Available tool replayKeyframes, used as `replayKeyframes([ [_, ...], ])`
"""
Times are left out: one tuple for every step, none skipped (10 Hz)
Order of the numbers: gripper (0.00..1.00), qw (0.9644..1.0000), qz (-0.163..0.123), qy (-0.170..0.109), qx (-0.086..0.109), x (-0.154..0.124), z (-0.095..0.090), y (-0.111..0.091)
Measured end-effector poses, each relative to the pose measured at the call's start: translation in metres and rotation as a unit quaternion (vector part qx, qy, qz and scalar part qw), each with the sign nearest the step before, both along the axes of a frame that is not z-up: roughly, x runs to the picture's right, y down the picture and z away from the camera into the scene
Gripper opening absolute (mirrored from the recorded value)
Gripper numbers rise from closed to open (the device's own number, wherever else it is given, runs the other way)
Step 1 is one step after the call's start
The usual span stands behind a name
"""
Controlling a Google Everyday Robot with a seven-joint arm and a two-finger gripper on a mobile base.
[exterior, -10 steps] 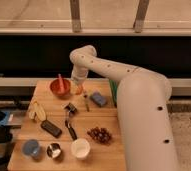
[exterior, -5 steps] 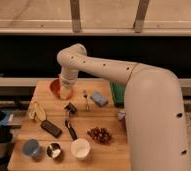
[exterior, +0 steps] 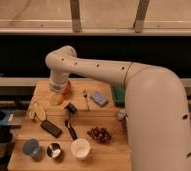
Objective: Place apple in plastic cup
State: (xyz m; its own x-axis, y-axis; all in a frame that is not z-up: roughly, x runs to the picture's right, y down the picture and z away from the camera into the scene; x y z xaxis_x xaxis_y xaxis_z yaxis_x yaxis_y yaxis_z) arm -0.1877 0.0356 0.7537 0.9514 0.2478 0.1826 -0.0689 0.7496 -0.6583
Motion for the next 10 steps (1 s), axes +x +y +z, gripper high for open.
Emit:
replayKeyframes([
  [0.00,1.0000,-0.001,-0.001,0.000,-0.002,0.000,0.001],
  [0.00,1.0000,-0.001,-0.001,-0.001,-0.002,0.000,0.001],
  [0.00,1.0000,0.000,-0.001,-0.001,-0.002,0.000,0.001],
  [0.00,1.0000,0.002,-0.004,-0.007,-0.001,0.003,0.004],
  [0.00,0.9998,-0.004,-0.011,-0.013,-0.006,0.005,0.012],
  [0.00,0.9994,-0.013,-0.027,-0.018,-0.016,0.004,0.023],
  [0.00,0.9989,-0.019,-0.039,-0.020,-0.024,0.002,0.029],
  [0.00,0.9980,-0.026,-0.052,-0.023,-0.030,0.000,0.036],
  [0.00,0.9969,-0.033,-0.067,-0.024,-0.037,-0.004,0.043],
  [0.00,0.9960,-0.037,-0.077,-0.025,-0.044,-0.008,0.048],
])
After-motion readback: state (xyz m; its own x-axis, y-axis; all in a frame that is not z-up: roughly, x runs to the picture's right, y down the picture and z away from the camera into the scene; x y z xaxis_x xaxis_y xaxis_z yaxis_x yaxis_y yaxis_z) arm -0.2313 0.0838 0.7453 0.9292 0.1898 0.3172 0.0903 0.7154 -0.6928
